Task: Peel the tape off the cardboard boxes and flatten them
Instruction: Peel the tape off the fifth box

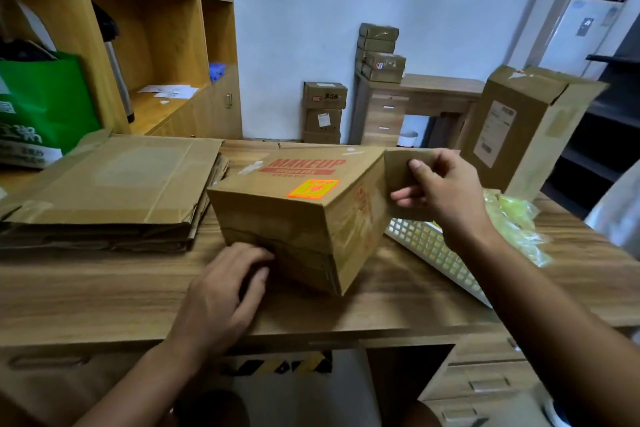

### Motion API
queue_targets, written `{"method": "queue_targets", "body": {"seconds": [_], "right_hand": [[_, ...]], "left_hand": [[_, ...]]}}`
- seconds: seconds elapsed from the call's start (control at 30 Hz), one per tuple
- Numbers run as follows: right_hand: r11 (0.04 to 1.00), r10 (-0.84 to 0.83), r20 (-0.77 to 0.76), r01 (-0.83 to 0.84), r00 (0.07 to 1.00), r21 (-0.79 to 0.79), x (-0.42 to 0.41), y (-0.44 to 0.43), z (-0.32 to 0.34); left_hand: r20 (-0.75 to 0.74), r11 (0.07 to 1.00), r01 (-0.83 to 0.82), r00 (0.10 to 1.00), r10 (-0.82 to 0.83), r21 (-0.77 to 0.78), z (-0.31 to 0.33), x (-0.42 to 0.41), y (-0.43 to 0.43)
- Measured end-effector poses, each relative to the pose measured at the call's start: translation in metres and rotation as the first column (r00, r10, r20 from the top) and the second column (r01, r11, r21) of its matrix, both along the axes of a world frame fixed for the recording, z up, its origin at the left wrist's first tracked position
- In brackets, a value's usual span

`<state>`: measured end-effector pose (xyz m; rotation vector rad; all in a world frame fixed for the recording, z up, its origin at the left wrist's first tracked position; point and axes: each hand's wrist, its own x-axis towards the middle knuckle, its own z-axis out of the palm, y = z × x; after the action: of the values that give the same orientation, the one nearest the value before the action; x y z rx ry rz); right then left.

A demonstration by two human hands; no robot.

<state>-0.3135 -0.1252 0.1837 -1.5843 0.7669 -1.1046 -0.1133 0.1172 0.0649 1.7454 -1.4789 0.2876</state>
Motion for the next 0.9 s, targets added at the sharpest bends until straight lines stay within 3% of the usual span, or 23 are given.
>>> {"method": "queue_targets", "body": {"seconds": [0.13, 0.27, 0.33, 0.4, 0.5, 0.57, 0.67, 0.73, 0.9], "right_hand": [[0.992, 0.08, -0.033, -0.077, 0.996, 0.102, -0.008, -0.001, -0.021], [0.99, 0.109, -0.08, -0.101, 0.991, 0.099, -0.013, 0.003, -0.032], [0.996, 0.069, -0.136, -0.062, 0.988, 0.057, -0.02, 0.005, -0.034], [0.991, -0.043, -0.291, 0.004, 0.956, -0.131, -0.032, 0.007, -0.034], [0.819, -0.284, -0.495, -0.061, 0.821, -0.57, -0.052, 0.013, -0.033], [0.72, -0.372, -0.54, -0.132, 0.755, -0.681, -0.063, 0.012, -0.033], [0.623, -0.546, -0.678, -0.302, 0.493, -0.722, -0.07, 0.002, -0.036], [0.636, -0.576, -0.734, -0.366, 0.361, -0.679, -0.069, -0.006, -0.04], [0.628, -0.629, -0.725, -0.366, 0.281, -0.687, -0.066, -0.026, -0.046]], "left_hand": [[0.018, 0.991, 0.009, 1.0, -0.007, -0.133, 0.008, -0.003, -0.001], [0.063, 0.968, 0.048, 0.997, -0.033, -0.248, 0.036, -0.012, -0.006], [0.109, 0.967, 0.051, 0.994, -0.024, -0.251, 0.055, -0.013, -0.012], [0.15, 0.985, 0.055, 0.988, -0.031, -0.162, 0.071, -0.009, -0.018], [0.171, 0.994, 0.06, 0.983, -0.074, 0.088, 0.08, 0.0, -0.029], [0.176, 0.98, 0.05, 0.981, -0.084, 0.19, 0.077, 0.006, -0.034], [0.159, 0.978, 0.061, 0.983, -0.093, 0.199, 0.073, 0.012, -0.041], [0.14, 0.981, 0.067, 0.986, -0.094, 0.183, 0.072, 0.014, -0.046], [0.106, 0.983, 0.083, 0.989, -0.101, 0.161, 0.07, 0.017, -0.052]]}}
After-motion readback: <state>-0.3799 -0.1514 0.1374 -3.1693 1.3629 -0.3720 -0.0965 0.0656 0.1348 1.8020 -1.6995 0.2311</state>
